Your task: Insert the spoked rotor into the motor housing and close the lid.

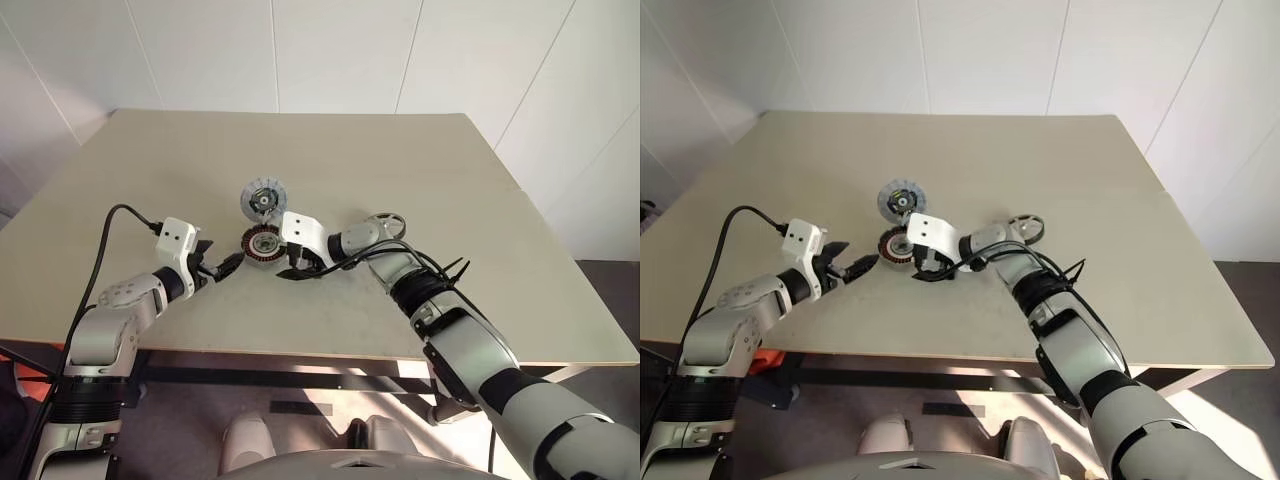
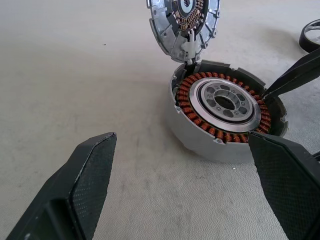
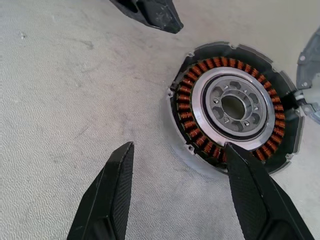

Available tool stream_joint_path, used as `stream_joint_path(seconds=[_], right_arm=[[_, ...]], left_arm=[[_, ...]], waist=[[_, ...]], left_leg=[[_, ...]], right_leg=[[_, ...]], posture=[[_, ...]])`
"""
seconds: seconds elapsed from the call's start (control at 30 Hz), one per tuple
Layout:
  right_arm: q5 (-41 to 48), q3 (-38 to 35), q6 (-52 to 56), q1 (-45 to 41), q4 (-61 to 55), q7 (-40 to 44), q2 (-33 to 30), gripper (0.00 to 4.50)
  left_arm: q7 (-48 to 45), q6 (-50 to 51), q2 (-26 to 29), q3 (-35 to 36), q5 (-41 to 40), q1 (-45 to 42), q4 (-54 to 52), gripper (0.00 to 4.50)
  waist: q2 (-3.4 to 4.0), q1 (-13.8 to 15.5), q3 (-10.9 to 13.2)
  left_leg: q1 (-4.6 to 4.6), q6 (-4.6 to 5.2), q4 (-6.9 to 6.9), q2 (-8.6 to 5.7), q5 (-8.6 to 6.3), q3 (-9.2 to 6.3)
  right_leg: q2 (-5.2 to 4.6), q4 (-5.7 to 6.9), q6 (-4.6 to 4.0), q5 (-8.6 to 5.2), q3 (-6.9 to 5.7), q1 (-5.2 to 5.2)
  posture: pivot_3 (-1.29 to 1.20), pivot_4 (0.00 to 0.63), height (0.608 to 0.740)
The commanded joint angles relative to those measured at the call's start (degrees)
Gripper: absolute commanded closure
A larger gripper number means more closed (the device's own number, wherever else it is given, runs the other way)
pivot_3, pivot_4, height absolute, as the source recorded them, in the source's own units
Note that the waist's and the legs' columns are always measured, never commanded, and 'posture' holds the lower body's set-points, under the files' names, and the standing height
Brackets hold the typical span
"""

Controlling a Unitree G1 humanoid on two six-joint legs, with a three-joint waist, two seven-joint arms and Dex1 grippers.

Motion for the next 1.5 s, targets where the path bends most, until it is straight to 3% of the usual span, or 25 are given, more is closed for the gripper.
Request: stream_joint_path(seconds=[0.03,0.13,0.57,0.77,1.13,1.5], right_arm=[[-1.1,0.8,0.5,0.7,-1.4,0.1,0.0,2.17],[-1.9,0.5,1.0,0.3,-0.9,-1.3,0.5,3.20],[-3.8,-0.5,3.7,-1.3,2.9,-8.0,2.1,3.20],[-3.4,-1.4,4.6,-2.4,4.7,-10.4,2.5,4.47],[-3.0,-2.5,4.3,-2.5,2.4,-9.8,1.1,4.47],[-1.2,-2.2,14.3,6.9,-24.2,-2.0,-7.3,4.47]], left_arm=[[0.2,-0.1,0.3,1.2,-0.4,-0.8,-1.6,0.07],[0.4,0.1,0.3,1.3,-0.5,-0.7,-1.8,0.07],[1.0,1.2,0.3,1.6,-0.9,-0.1,-2.8,0.07],[1.2,1.6,0.2,1.6,-0.9,0.0,-3.1,0.07],[1.4,1.6,0.1,1.4,-0.6,-0.1,-2.6,0.07],[1.7,1.7,-0.7,1.0,-0.5,0.3,-2.8,0.07]], waist=[[0.00,0.0,0.0],[0.00,0.0,0.0],[0.01,0.0,0.0],[0.02,0.3,0.0],[0.03,0.3,0.0],[0.01,0.7,0.0]], left_leg=[[0.00,0.00,0.00,0.00,0.00,0.00],[0.00,0.00,0.00,0.00,0.00,0.00],[0.15,-0.06,0.00,0.00,0.03,0.00],[0.13,-0.08,0.00,0.00,0.04,0.00],[0.08,-0.08,-0.01,0.00,0.04,0.00],[-0.10,-0.07,-0.05,0.01,0.04,-0.01]], right_leg=[[0.00,0.00,0.00,0.00,0.00,0.00],[0.00,0.00,0.00,0.00,0.00,0.00],[0.01,0.19,-0.01,-0.01,0.04,0.02],[-0.02,0.23,-0.02,-0.01,0.02,0.04],[-0.03,0.18,-0.02,-0.02,0.02,0.03],[0.01,-0.11,-0.02,-0.02,-0.03,0.00]], posture=[[0.00,0.000,0.740],[0.00,0.000,0.740],[0.00,0.000,0.740],[0.00,0.000,0.740],[0.00,0.000,0.740],[0.00,0.000,0.740]])
